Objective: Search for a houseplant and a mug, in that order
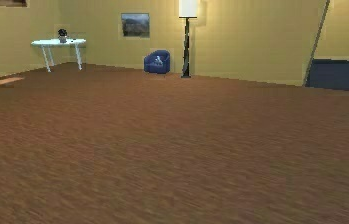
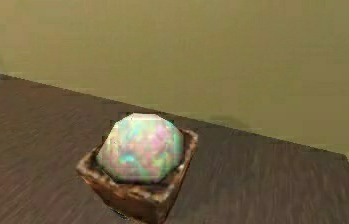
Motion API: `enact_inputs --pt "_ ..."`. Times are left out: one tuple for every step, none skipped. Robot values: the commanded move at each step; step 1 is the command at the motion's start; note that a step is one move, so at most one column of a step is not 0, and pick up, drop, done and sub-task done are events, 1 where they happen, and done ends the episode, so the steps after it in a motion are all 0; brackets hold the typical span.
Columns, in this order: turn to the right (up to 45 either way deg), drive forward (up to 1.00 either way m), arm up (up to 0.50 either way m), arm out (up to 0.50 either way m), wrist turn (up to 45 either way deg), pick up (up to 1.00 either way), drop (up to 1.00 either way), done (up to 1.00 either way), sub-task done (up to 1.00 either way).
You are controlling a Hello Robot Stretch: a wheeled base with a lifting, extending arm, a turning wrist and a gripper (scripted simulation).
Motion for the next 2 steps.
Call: enact_inputs --pt "21.0 0.00 0.00 0.00 0.0 0.00 0.00 0.00 0.00" --pt "0.0 0.95 0.00 0.00 0.0 0.00 0.00 0.00 0.00"
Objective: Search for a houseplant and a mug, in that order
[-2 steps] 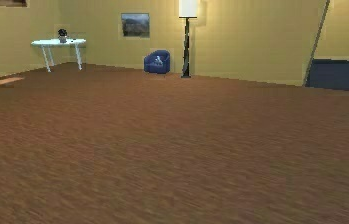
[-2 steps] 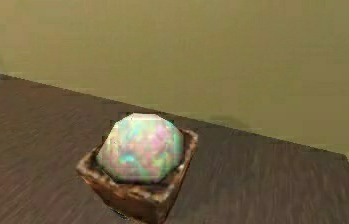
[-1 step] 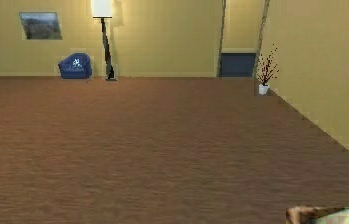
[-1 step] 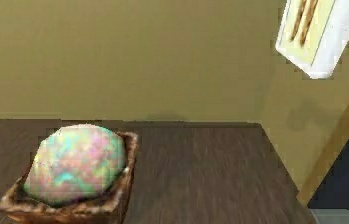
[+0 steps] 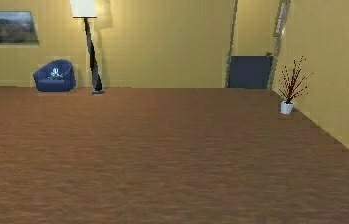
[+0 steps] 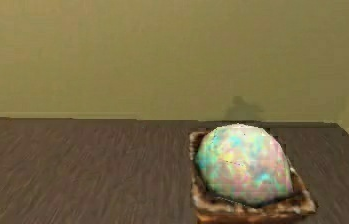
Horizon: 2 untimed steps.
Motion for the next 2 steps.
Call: enact_inputs --pt "36.0 0.00 0.00 0.00 0.0 0.00 0.00 0.00 0.00" --pt "0.0 0.15 0.00 0.00 0.0 0.00 0.00 0.00 0.00"
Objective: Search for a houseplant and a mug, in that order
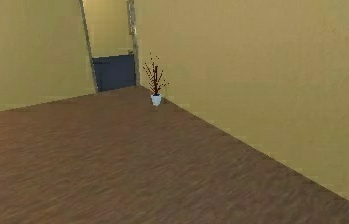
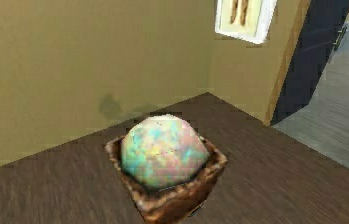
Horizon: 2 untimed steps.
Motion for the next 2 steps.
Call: enact_inputs --pt "-15.0 0.00 0.00 0.00 0.0 0.00 0.00 0.00 0.00" --pt "0.0 1.00 0.00 0.00 0.0 0.00 0.00 0.00 0.00"
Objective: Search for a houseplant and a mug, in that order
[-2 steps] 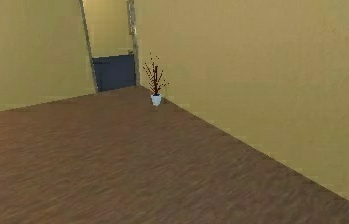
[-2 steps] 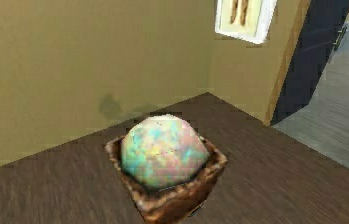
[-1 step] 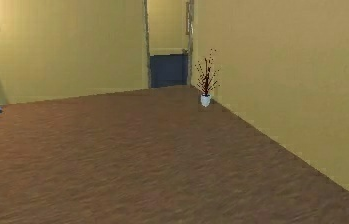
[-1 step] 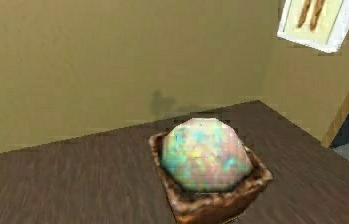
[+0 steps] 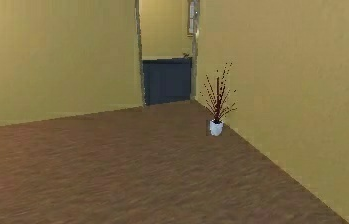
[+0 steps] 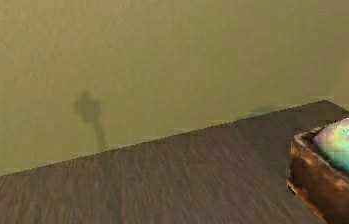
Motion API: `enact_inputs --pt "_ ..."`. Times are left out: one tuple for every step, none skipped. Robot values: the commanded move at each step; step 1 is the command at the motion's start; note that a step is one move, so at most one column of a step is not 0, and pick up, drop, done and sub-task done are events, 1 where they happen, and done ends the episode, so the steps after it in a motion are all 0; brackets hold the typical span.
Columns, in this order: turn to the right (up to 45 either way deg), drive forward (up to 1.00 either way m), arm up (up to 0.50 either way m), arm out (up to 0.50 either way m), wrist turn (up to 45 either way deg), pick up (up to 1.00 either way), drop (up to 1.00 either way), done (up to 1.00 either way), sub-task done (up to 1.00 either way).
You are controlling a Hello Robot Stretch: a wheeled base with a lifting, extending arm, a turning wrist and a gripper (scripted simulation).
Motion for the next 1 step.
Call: enact_inputs --pt "0.0 1.00 0.00 0.00 0.0 0.00 0.00 0.00 0.00"
